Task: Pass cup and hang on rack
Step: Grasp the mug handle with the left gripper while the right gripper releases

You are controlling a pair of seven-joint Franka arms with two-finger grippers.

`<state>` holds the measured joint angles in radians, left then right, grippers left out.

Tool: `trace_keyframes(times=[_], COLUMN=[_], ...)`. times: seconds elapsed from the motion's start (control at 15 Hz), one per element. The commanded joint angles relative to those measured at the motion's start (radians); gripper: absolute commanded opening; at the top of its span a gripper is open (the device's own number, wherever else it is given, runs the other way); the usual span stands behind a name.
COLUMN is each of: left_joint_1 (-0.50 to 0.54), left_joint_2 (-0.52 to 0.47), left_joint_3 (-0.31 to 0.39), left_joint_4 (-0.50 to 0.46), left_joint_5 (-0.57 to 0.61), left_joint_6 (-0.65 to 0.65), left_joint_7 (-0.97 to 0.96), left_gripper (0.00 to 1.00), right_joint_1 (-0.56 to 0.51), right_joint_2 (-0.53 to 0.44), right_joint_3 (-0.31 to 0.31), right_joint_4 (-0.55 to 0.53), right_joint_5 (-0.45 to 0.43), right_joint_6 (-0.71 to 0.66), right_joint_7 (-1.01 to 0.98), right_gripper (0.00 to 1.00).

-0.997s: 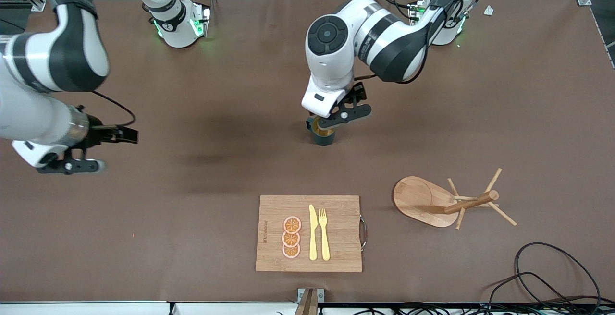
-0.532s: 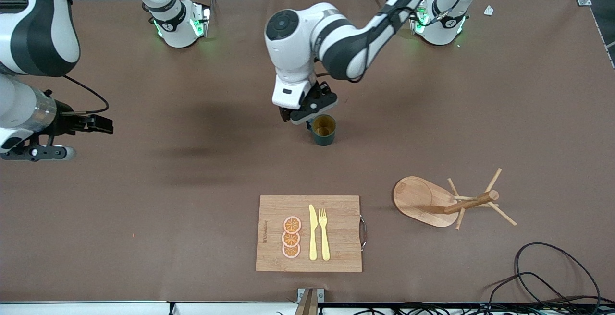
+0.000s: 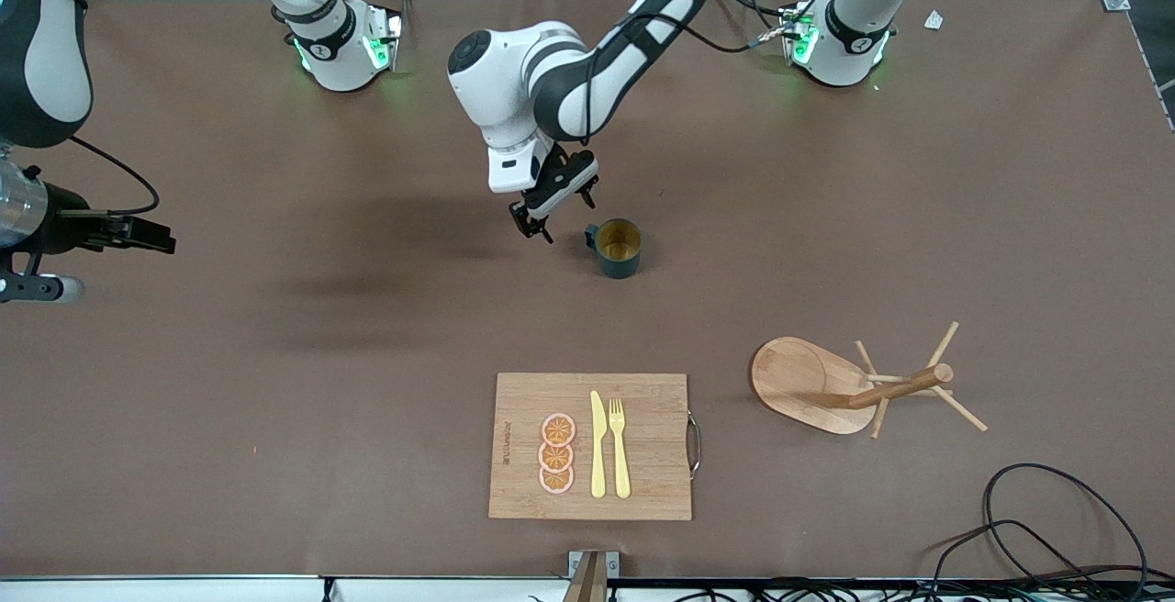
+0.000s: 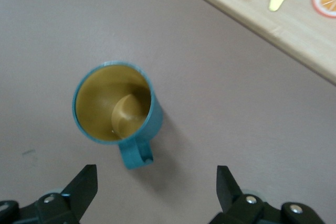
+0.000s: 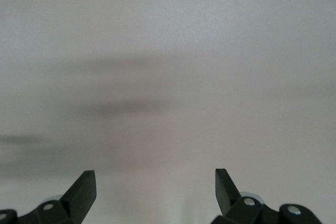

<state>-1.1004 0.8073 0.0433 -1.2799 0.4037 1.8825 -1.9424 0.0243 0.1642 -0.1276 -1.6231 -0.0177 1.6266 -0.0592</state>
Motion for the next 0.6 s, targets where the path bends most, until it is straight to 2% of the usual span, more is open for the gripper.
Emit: trace_keyframes(times=[0.0,0.27,0.47,0.53], left_joint_1=[-0.038,-0.059,-0.056,-0.056], left_joint_2=[0.055,0.096,0.099,0.101], left_joint_3=[0.026,0.026,0.027,0.032], left_joint_4=[0.04,0.039,0.039,0.039], left_joint_5=[0.024,0.105,0.132,0.133], left_joint_6=[-0.054,-0.108,-0.108,-0.108], left_joint_7=[-0.043,-0.053,-0.078,-0.081], left_gripper=[1.0,0.97,0.89,0.84], right_joint_1=[-0.012,-0.012,-0.007,-0.003], right_joint_2=[-0.017,0.032,0.035,0.035], right_joint_3=[0.023,0.025,0.026,0.026], right_joint_4=[0.02,0.117,0.131,0.131], right_joint_5=[0.013,0.016,0.015,0.015], right_joint_6=[-0.011,-0.047,-0.045,-0.047], right_joint_7=[-0.013,-0.01,-0.001,0.002], right_gripper=[1.0,1.0,1.0,1.0])
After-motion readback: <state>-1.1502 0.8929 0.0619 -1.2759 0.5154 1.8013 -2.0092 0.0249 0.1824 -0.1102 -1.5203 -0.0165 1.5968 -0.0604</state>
